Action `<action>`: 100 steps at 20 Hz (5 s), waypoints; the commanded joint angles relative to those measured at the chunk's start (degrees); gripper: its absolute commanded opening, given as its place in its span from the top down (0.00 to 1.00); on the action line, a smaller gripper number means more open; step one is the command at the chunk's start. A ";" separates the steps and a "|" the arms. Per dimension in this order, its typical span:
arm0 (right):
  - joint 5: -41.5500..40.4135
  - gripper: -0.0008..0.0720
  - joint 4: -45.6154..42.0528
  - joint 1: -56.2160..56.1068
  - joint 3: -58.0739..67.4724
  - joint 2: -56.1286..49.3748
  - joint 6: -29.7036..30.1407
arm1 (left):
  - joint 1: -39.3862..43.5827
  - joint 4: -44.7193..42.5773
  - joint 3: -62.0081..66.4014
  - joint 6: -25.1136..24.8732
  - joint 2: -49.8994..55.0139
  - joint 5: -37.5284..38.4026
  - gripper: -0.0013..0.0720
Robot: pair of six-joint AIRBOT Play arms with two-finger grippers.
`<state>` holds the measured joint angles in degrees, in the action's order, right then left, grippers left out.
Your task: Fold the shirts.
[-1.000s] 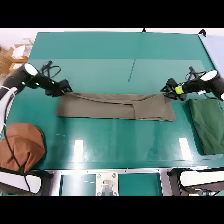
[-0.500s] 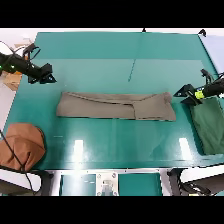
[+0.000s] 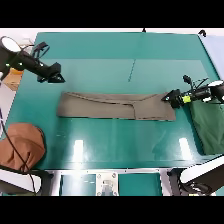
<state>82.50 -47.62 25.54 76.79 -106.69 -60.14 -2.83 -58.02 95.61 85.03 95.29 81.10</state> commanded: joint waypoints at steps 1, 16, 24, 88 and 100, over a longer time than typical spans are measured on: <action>-1.64 0.66 -0.35 -1.99 0.35 -0.92 0.63 | 6.08 0.20 0.02 -0.17 0.04 -3.96 0.95; 14.03 0.96 2.21 -7.98 11.52 21.73 -8.07 | 39.89 12.41 4.04 -2.99 22.56 -36.48 0.95; 14.60 0.96 4.11 -14.32 17.07 25.29 -12.63 | 40.02 13.90 9.38 -2.62 25.92 -31.65 0.95; 1.86 0.96 -7.23 31.41 20.24 26.99 -30.67 | 9.40 -32.96 16.26 -1.62 0.09 15.26 0.95; 18.10 0.96 -32.02 38.03 4.90 27.28 -36.52 | 9.40 -31.12 16.26 -1.51 0.09 14.43 0.95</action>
<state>98.10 -75.44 63.20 89.84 -79.46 -95.04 6.59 -89.89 111.90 83.53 95.39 95.68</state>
